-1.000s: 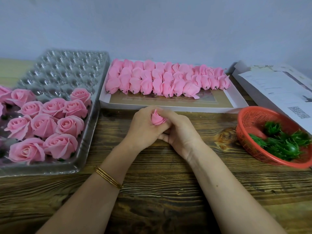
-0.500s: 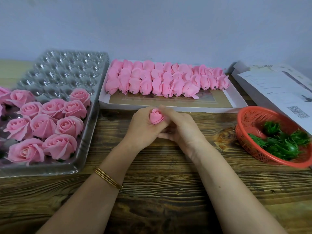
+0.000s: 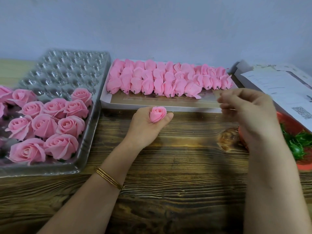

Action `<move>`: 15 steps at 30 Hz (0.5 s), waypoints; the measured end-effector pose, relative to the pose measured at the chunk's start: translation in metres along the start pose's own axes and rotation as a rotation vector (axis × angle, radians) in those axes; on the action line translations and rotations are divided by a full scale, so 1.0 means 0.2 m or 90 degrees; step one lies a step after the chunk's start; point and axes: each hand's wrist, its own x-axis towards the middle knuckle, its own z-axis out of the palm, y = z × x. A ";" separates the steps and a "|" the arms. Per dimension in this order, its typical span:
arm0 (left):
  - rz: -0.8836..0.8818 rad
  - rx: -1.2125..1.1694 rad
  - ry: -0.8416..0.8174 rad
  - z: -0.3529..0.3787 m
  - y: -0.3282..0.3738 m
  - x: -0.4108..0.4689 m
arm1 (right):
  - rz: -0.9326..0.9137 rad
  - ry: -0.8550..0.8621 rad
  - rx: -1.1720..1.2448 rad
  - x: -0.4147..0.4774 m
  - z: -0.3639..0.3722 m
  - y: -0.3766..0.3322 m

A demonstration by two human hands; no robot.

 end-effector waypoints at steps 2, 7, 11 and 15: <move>0.003 -0.005 -0.004 -0.01 0.00 0.00 | -0.003 0.043 -0.042 0.02 -0.08 0.02; 0.007 -0.021 -0.010 0.00 -0.01 0.00 | 0.028 0.132 -0.260 0.06 -0.23 0.08; 0.008 -0.035 -0.006 0.00 -0.02 0.00 | 0.094 0.078 -0.473 0.05 -0.28 0.09; 0.015 -0.035 0.002 0.00 -0.03 0.01 | 0.216 -0.022 -0.613 0.06 -0.30 0.07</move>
